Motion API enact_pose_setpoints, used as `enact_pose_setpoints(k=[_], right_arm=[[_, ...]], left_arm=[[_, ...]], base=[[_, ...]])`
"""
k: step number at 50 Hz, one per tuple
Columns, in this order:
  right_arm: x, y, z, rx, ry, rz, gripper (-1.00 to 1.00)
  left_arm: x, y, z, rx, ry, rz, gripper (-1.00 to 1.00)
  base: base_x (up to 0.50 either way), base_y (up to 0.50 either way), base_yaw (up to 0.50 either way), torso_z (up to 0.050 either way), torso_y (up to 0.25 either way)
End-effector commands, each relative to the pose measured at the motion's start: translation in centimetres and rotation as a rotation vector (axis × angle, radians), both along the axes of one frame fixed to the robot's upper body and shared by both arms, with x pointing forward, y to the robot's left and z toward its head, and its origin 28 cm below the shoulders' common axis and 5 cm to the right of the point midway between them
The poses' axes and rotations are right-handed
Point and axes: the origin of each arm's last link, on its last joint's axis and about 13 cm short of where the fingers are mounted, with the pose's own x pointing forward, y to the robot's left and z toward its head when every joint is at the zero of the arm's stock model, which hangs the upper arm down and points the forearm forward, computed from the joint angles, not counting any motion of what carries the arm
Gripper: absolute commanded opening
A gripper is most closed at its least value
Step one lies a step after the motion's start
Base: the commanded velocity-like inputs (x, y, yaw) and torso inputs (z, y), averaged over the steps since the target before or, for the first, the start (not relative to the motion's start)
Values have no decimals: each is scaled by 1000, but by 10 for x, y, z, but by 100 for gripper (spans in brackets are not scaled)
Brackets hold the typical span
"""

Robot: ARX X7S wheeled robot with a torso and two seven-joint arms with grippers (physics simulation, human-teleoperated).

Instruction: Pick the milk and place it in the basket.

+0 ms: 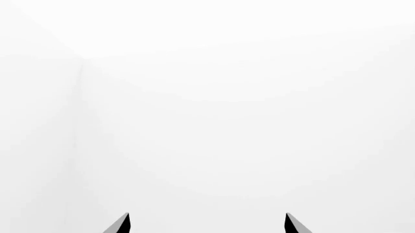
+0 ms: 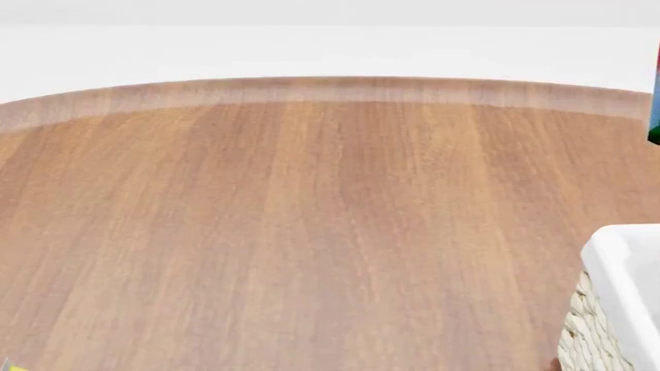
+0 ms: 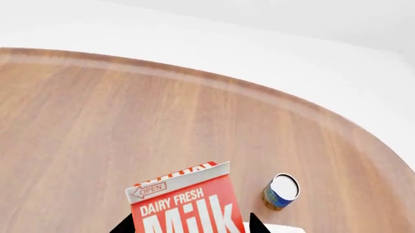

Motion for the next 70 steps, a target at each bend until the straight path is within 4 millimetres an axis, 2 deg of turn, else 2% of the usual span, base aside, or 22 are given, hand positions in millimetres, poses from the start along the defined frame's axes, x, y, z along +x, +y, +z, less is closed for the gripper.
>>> enact_pose_setpoints(k=[1, 12, 33, 49, 63, 70], right_arm=[[1, 1, -3, 1, 19, 38, -100], [4, -2, -13, 10, 46, 29, -100], [-5, -11, -20, 26, 57, -31, -100], [-9, -18, -34, 22, 121, -70, -100], [-17, -28, -45, 53, 108, -138, -100], [-13, -28, -55, 60, 125, -143, -100]], left_arm=[[9, 4, 0, -15, -53, 40, 100], [9, 4, -1, -15, -49, 42, 100], [8, 4, 0, -14, -49, 42, 100], [8, 5, 1, -15, -51, 44, 100], [9, 4, -1, -15, -47, 44, 100], [9, 5, -2, -15, -44, 46, 100]], base=[[0, 0, 0, 0, 0], [0, 0, 0, 1, 2], [0, 0, 0, 0, 1], [0, 0, 0, 1, 1], [1, 0, 0, 1, 1], [0, 0, 0, 0, 1]])
